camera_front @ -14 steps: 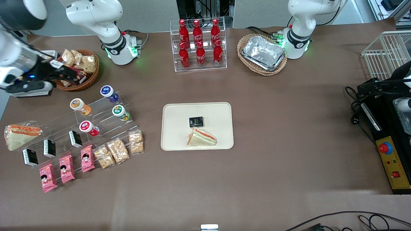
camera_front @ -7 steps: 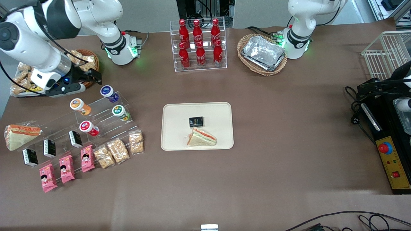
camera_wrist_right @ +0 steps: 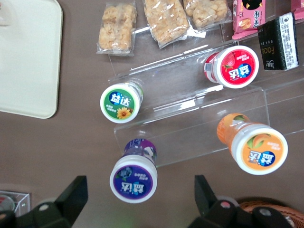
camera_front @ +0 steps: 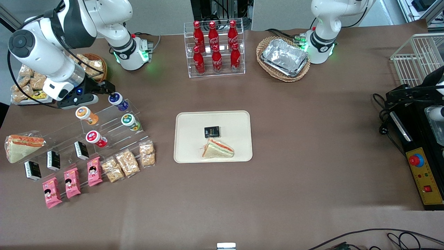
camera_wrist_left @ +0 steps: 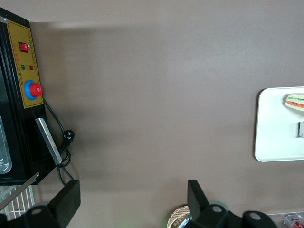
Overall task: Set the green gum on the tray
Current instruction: 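Move the right gripper over the green-labelled cup on the acrylic rack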
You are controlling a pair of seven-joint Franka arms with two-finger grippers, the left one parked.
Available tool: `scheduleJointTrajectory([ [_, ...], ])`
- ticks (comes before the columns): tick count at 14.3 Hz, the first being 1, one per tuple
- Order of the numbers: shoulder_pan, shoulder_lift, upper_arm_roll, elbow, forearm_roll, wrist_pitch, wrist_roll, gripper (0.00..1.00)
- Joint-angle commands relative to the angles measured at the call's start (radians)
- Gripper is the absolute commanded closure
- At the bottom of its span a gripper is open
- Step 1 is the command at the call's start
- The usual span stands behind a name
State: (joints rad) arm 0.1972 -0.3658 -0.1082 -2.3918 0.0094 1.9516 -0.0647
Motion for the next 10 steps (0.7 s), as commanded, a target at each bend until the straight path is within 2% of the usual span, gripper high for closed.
scheduleJointTrajectory([
  [1, 0.008, 0.019, -0.005, -0.020, 0.027, 0.061, 0.011, 0.00],
  [6, 0.013, 0.082, -0.005, -0.020, 0.081, 0.116, 0.011, 0.00],
  [10, 0.048, 0.113, -0.005, -0.020, 0.084, 0.148, 0.025, 0.00],
])
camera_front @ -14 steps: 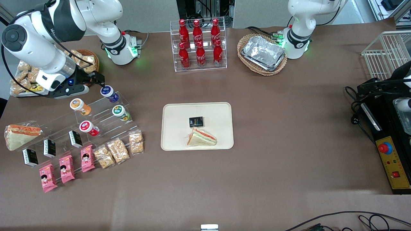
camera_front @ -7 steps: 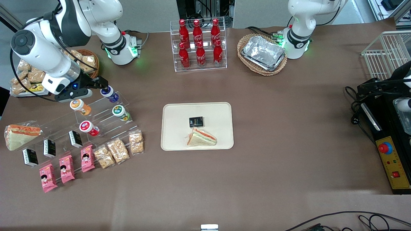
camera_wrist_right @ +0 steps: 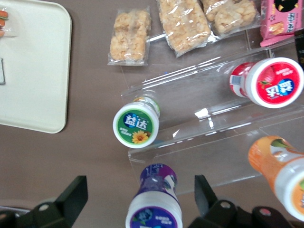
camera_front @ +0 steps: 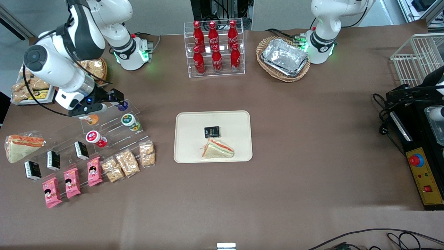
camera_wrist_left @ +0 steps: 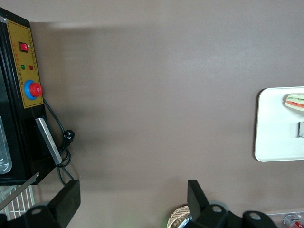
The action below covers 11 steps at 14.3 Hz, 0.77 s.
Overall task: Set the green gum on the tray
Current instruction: 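Move the right gripper over the green-labelled cup on the acrylic rack, then lower the right gripper and close it on the green-labelled cup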
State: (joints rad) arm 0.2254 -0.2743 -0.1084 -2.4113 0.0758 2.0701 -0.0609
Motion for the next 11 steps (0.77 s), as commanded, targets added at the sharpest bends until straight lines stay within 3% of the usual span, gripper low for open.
scheduleJointTrajectory([
  [1, 0.022, 0.029, -0.005, 0.001, 0.018, 0.034, 0.021, 0.00],
  [11, 0.048, 0.185, -0.005, -0.005, 0.018, 0.195, 0.021, 0.00],
])
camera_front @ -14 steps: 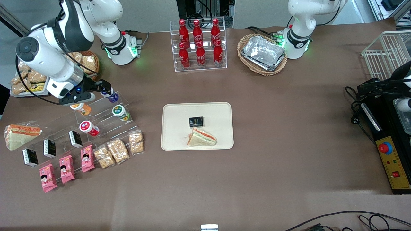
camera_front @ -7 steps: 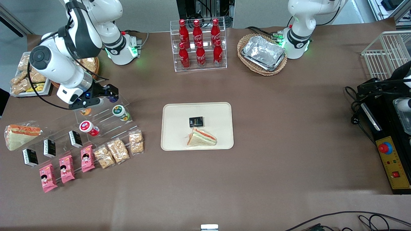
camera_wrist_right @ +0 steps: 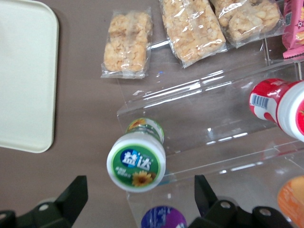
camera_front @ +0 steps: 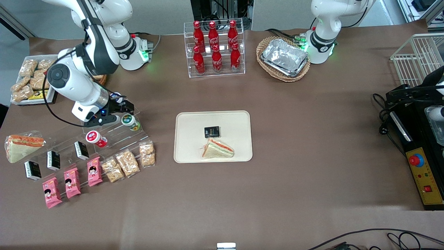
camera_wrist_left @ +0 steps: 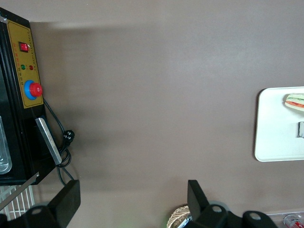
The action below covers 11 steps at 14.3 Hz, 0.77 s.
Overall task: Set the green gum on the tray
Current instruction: 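Lower the right gripper and close it on the green-labelled cup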
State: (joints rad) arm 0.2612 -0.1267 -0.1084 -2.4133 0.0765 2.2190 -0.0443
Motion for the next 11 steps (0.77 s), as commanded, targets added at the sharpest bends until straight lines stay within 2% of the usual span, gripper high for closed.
scheduleJointTrajectory([
  [1, 0.012, 0.042, -0.005, -0.004, 0.019, 0.059, 0.004, 0.00],
  [3, 0.012, 0.058, -0.005, -0.006, 0.022, 0.076, 0.004, 0.01],
  [5, 0.012, 0.065, -0.004, -0.017, 0.023, 0.097, 0.004, 0.07],
  [9, 0.041, 0.067, -0.005, -0.044, 0.049, 0.136, 0.004, 0.31],
  [11, 0.041, 0.065, -0.005, -0.044, 0.049, 0.134, 0.004, 0.47],
])
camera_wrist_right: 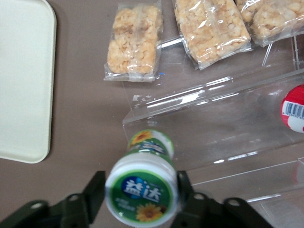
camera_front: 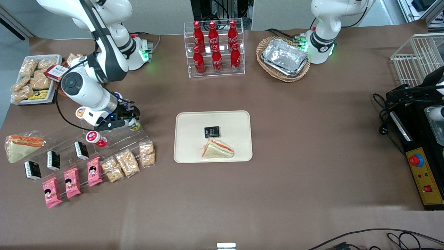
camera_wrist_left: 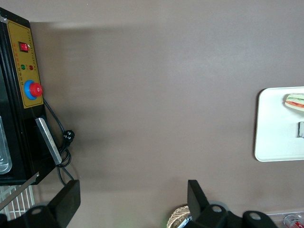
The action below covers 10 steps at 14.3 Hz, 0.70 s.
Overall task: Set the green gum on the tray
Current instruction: 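Lower the right gripper and close it on the green-labelled cup, then lift the green cup and carry it toward the cream tray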
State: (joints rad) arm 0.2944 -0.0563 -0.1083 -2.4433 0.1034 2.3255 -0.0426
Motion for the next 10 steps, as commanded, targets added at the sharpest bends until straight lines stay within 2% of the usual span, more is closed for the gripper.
scheduleJointTrajectory([
  [1, 0.009, -0.005, -0.005, -0.013, 0.022, 0.025, 0.001, 0.51],
  [3, 0.005, -0.008, -0.005, -0.003, 0.022, 0.012, -0.014, 0.58],
  [5, -0.001, -0.022, -0.011, 0.013, 0.022, -0.011, -0.046, 0.60],
  [10, -0.012, -0.048, -0.057, 0.264, 0.016, -0.404, -0.083, 0.60],
])
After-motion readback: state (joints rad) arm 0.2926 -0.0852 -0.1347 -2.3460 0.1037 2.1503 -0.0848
